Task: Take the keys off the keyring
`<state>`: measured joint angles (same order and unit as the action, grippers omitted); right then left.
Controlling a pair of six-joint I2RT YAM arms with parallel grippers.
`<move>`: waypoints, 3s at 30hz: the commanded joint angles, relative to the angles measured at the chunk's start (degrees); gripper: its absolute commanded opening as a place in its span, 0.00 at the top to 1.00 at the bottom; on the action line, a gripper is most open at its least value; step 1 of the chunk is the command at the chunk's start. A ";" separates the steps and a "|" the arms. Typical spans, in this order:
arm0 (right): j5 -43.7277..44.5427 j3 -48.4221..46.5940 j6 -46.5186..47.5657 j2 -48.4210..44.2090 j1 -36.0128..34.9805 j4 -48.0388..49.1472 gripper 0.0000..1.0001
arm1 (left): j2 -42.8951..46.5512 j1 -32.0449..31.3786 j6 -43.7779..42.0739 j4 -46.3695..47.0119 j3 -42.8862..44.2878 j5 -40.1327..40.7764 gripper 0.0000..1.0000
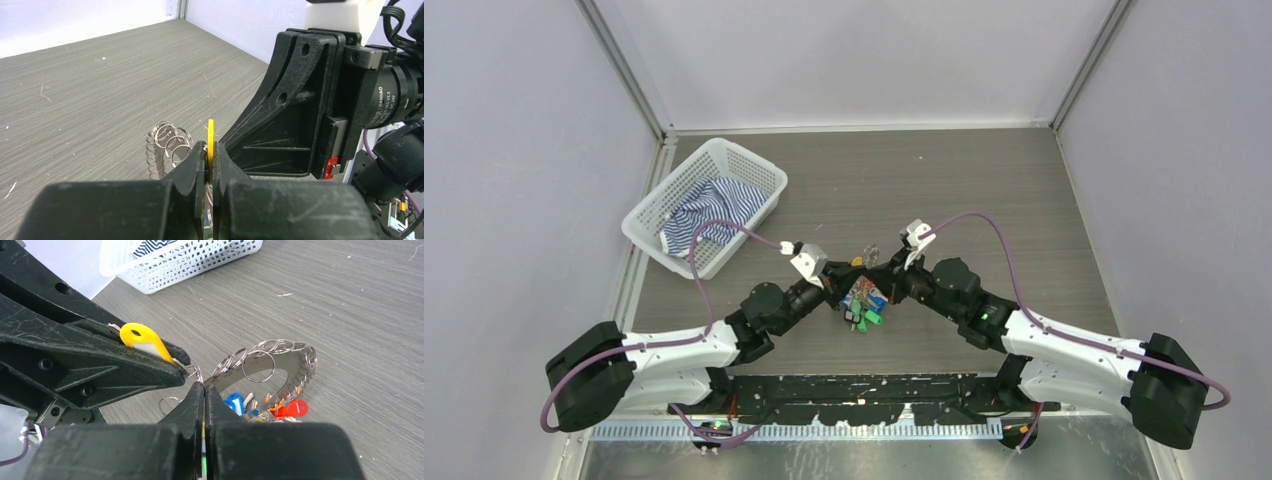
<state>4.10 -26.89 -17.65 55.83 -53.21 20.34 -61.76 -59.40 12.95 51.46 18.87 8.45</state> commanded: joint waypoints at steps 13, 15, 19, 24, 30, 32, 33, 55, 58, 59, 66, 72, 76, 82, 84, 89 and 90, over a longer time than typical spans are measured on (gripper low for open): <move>-5.80 -4.31 -10.76 -3.66 11.02 7.72 0.99 | -6.24 -0.37 6.75 7.43 0.60 -12.60 1.00; -6.75 -4.12 -11.27 -3.55 11.25 8.68 0.99 | -7.44 -0.37 8.02 9.22 0.42 -13.03 1.00; -7.31 -3.40 -12.49 -3.34 11.30 10.46 0.99 | -8.76 -0.08 10.96 13.06 -0.09 -12.53 1.00; -5.47 -2.05 -11.01 -5.01 11.36 8.73 0.99 | -2.19 1.21 9.25 8.74 -2.86 0.65 1.00; -5.27 -0.67 -9.69 -5.73 11.23 9.99 0.99 | 5.11 3.26 6.46 -1.89 -1.15 4.13 1.00; -5.29 -0.41 -9.24 -5.91 11.34 10.39 0.99 | 5.20 3.47 5.90 -3.12 -0.66 4.17 1.00; -5.58 -0.24 -8.89 -5.98 11.26 10.78 0.99 | 5.09 3.49 5.67 -2.85 -0.68 4.13 1.00; -8.09 12.82 -11.72 -9.32 11.29 24.92 0.57 | 1.90 9.64 9.91 -1.98 1.60 -14.64 1.00; -11.41 11.91 -10.93 -7.97 11.32 24.49 0.71 | 1.11 9.88 11.07 -1.40 1.56 -16.59 1.00; -12.11 11.90 -11.18 -7.28 11.27 24.87 0.73 | 0.85 10.16 11.82 -0.78 1.48 -17.34 1.00; -14.25 16.42 -11.78 -4.10 11.29 35.65 0.54 | -3.30 15.29 18.40 6.65 0.42 -26.81 1.00; -16.55 15.36 -8.35 -8.61 11.33 26.44 0.55 | -4.60 16.21 18.97 6.35 1.72 -31.65 1.00; -20.68 12.96 -5.45 -7.94 11.22 21.38 0.56 | -5.99 16.42 20.08 8.03 2.45 -34.81 1.00; -22.45 17.17 0.57 -4.60 8.67 30.31 0.58 | -6.79 16.68 21.23 9.35 2.61 -36.41 1.00; -21.85 17.02 2.91 -4.11 7.45 29.94 0.58 | -6.81 16.77 21.48 9.31 2.79 -37.25 1.00; -21.05 16.90 6.93 -1.98 6.02 30.26 0.65 | -7.09 17.16 21.80 9.73 2.92 -38.83 1.00; -20.68 16.88 7.84 -1.26 5.88 30.19 0.66 | -7.14 17.27 21.92 9.90 2.92 -39.02 1.00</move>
<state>-17.28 -9.63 -15.68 52.80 -46.48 46.46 -68.88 -42.68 34.06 54.74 19.42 -27.81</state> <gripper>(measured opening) 0.367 0.037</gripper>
